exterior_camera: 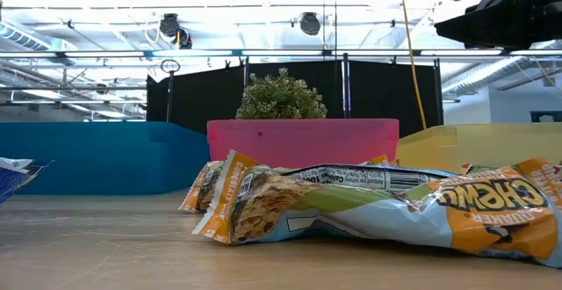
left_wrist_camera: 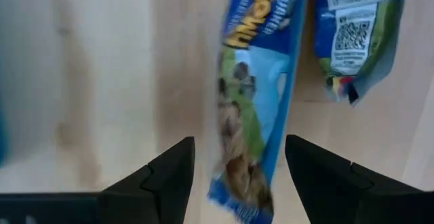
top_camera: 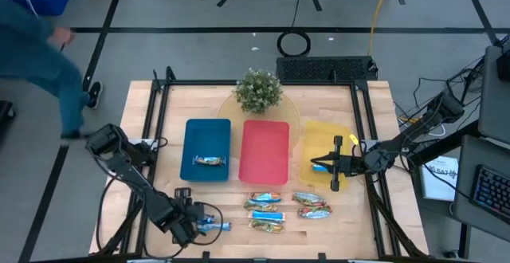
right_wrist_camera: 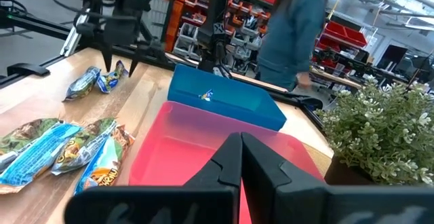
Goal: Pick and place Granola Bars by type
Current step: Put the top blue granola bar into the blue bin
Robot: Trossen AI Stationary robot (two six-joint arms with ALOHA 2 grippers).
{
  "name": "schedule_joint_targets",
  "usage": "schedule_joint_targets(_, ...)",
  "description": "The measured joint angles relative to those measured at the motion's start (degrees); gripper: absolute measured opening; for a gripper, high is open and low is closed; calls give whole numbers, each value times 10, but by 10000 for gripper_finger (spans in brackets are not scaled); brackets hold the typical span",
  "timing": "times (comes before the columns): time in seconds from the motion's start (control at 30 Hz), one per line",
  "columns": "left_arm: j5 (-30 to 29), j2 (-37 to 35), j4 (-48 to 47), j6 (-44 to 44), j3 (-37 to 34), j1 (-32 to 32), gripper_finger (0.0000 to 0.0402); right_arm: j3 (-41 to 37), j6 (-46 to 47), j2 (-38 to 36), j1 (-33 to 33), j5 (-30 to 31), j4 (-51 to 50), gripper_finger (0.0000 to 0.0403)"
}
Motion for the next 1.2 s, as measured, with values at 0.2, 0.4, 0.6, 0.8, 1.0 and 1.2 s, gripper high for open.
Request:
schedule_joint_targets(0.2, 6, -4, 68, 4, -51, 7, 237, 0, 1, 0, 0, 0, -2, 0)
schedule_joint_targets(0.4, 15, -4, 63, -21, -61, 7, 235, 0, 2, 0, 0, 0, -1, 0)
schedule_joint_targets(0.6, 21, -5, 58, -32, -51, 8, 173, 0, 15, 0, 0, 0, -2, 0)
schedule_joint_targets(0.8, 25, -21, 54, -38, -53, 8, 74, 0, 14, 0, 0, 0, -2, 0)
schedule_joint_targets(1.0, 39, -66, 28, -16, -54, 17, 40, 0, 2, 0, 0, 0, -1, 0)
schedule_joint_targets(1.2, -44, -147, 33, 43, -53, -4, 61, 0, 2, 0, 0, 0, -2, 0)
